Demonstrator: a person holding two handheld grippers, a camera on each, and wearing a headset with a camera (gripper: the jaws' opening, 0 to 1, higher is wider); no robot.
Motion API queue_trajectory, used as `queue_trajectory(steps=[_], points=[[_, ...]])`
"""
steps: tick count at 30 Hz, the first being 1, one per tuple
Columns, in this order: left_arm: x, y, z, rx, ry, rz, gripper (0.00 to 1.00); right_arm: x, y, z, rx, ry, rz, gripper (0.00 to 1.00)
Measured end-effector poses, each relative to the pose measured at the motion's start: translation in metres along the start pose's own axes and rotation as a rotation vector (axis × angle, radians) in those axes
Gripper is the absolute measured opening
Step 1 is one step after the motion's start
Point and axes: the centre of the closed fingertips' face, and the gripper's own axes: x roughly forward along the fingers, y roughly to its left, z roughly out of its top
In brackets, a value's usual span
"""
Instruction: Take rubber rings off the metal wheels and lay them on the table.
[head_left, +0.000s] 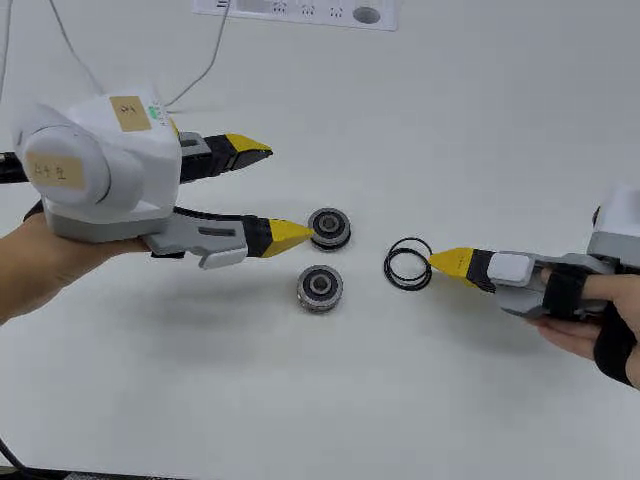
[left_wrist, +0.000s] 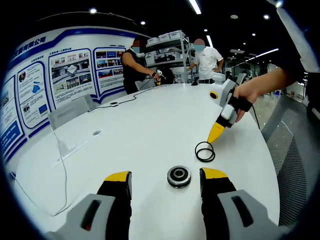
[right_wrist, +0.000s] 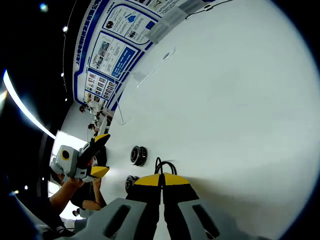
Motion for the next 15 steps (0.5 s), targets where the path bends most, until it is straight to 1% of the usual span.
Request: queue_trajectory(steps=[3, 4, 5, 7, 9, 11, 15], points=[[0.000, -0.002, 0.001, 0.002, 0.000, -0.004, 0.56, -0.001, -0.004, 0.002, -0.012, -0.003, -0.026, 0.02], [0.001, -0.002, 0.001, 0.002, 0.001, -0.005, 0.56, -0.001, -0.005, 0.001, -0.025, 0.002, -0.039, 0.03], [0.001, -0.003, 0.001, 0.004, 0.002, -0.008, 0.56, -0.002, -0.008, -0.001, -0.047, 0.020, -0.063, 0.04], [0.002, -0.004, 0.001, 0.006, 0.004, -0.011, 0.55, -0.001, -0.009, -0.003, -0.061, 0.037, -0.068, 0.06], [0.003, -0.005, 0.001, 0.006, 0.004, -0.014, 0.55, -0.002, -0.009, -0.008, -0.067, 0.075, -0.075, 0.07], [0.004, -0.005, 0.001, 0.009, 0.006, -0.017, 0.55, -0.002, -0.009, -0.008, -0.081, 0.080, -0.077, 0.08], [0.006, -0.006, 0.000, 0.010, 0.009, -0.021, 0.54, -0.007, -0.011, -0.008, -0.108, 0.097, -0.107, 0.09]])
